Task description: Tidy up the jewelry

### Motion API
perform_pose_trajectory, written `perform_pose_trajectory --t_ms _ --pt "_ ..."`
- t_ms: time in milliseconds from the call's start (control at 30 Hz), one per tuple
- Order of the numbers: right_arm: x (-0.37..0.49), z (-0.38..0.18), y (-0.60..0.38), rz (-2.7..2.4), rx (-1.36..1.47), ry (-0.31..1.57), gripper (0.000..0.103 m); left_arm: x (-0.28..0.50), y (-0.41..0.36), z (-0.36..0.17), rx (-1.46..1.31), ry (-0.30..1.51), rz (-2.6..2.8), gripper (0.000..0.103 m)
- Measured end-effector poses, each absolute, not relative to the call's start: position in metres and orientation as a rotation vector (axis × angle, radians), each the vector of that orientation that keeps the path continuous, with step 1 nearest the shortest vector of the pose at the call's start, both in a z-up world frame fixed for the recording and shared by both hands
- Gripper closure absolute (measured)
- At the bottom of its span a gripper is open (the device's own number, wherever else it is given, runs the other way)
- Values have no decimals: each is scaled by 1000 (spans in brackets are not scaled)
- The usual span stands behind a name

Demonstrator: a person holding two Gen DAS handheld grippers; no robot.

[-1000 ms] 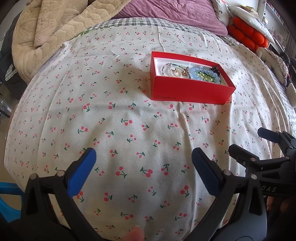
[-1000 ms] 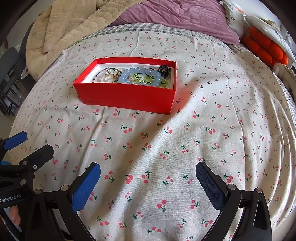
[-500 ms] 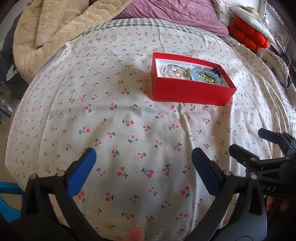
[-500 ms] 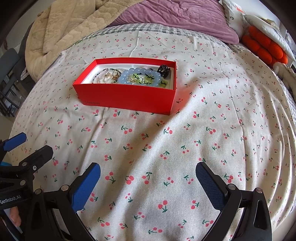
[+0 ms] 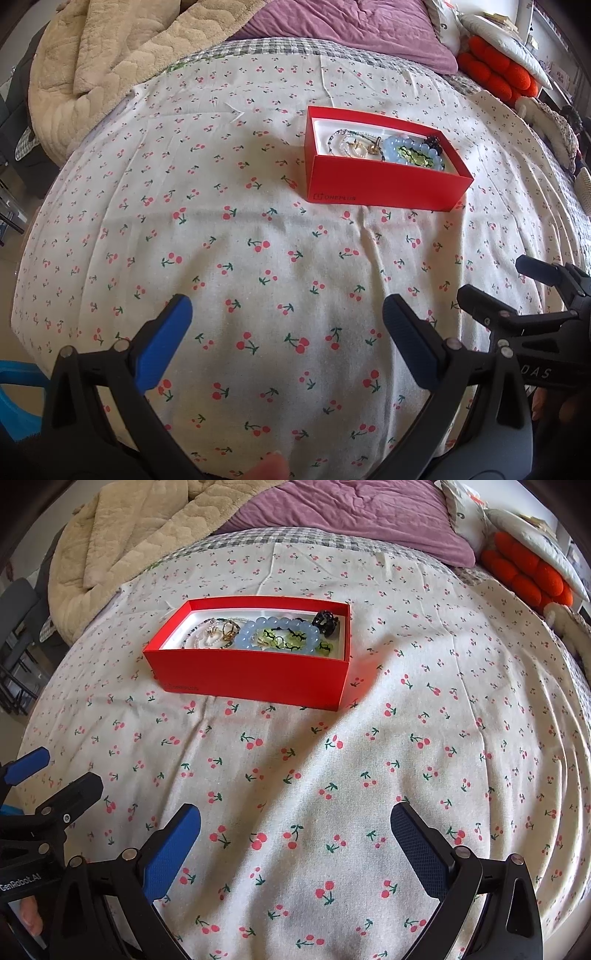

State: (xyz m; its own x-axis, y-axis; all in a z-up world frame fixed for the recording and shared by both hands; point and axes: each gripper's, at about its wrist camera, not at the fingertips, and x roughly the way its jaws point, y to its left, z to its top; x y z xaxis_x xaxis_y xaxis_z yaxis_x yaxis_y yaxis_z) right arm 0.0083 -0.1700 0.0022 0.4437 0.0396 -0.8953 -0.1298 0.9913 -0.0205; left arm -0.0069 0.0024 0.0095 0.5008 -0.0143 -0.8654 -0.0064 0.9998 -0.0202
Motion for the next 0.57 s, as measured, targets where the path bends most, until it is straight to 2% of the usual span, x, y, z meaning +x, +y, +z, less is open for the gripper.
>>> perform_pose_trajectory --t_ms 567 --pt "8 2 -169 106 -89 1104 0 -3 3 6 -10 1057 9 1"
